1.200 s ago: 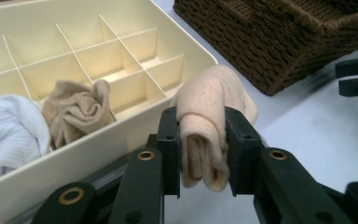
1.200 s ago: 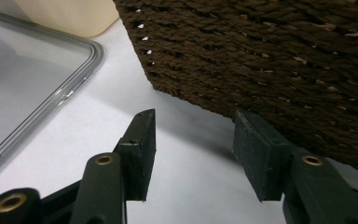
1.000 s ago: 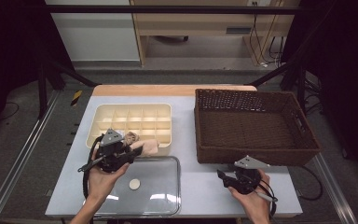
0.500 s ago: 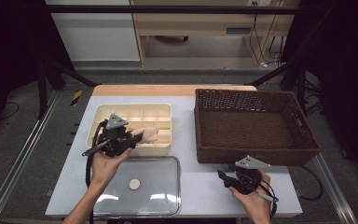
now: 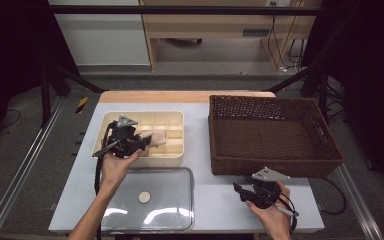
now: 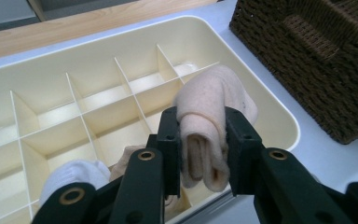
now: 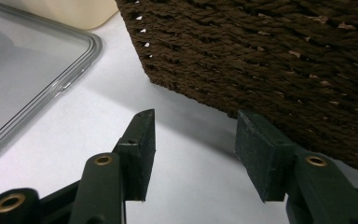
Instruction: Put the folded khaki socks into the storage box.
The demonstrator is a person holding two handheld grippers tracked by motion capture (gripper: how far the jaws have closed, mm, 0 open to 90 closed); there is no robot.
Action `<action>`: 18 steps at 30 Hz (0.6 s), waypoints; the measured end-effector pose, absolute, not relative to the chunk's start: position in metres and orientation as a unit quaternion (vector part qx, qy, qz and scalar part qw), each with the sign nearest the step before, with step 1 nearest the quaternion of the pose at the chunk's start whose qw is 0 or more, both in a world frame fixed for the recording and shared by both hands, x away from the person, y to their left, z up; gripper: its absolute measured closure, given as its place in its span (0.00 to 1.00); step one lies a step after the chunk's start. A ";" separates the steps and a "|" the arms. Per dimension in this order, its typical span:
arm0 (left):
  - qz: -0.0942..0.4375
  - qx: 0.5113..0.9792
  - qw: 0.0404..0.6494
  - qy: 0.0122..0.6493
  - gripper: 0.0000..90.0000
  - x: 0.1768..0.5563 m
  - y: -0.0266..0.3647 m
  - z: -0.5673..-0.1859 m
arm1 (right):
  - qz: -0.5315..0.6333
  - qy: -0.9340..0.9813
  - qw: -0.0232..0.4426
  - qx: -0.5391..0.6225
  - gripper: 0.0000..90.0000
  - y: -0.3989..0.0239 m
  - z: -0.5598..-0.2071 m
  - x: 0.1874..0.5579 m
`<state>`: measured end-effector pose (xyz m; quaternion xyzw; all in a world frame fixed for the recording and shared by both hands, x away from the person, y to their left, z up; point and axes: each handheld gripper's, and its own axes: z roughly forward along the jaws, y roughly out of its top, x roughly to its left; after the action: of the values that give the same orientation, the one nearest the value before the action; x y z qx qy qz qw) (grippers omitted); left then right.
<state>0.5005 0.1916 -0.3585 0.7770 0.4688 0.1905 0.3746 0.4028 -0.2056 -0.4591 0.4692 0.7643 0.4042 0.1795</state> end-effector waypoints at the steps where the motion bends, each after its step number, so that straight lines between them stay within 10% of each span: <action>1: 0.191 0.779 0.371 0.468 0.78 0.501 0.191 -0.359 | 0.404 0.765 0.179 0.469 0.54 -0.205 -0.459 0.403; 18: 0.188 0.830 0.281 0.443 0.78 0.502 0.178 -0.376 | 0.400 0.769 0.176 0.466 0.54 -0.203 -0.460 0.404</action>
<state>0.5022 0.1781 -0.3756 0.8303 0.4429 0.1882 0.2809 0.4045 -0.2030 -0.4605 0.4661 0.7692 0.4003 0.1756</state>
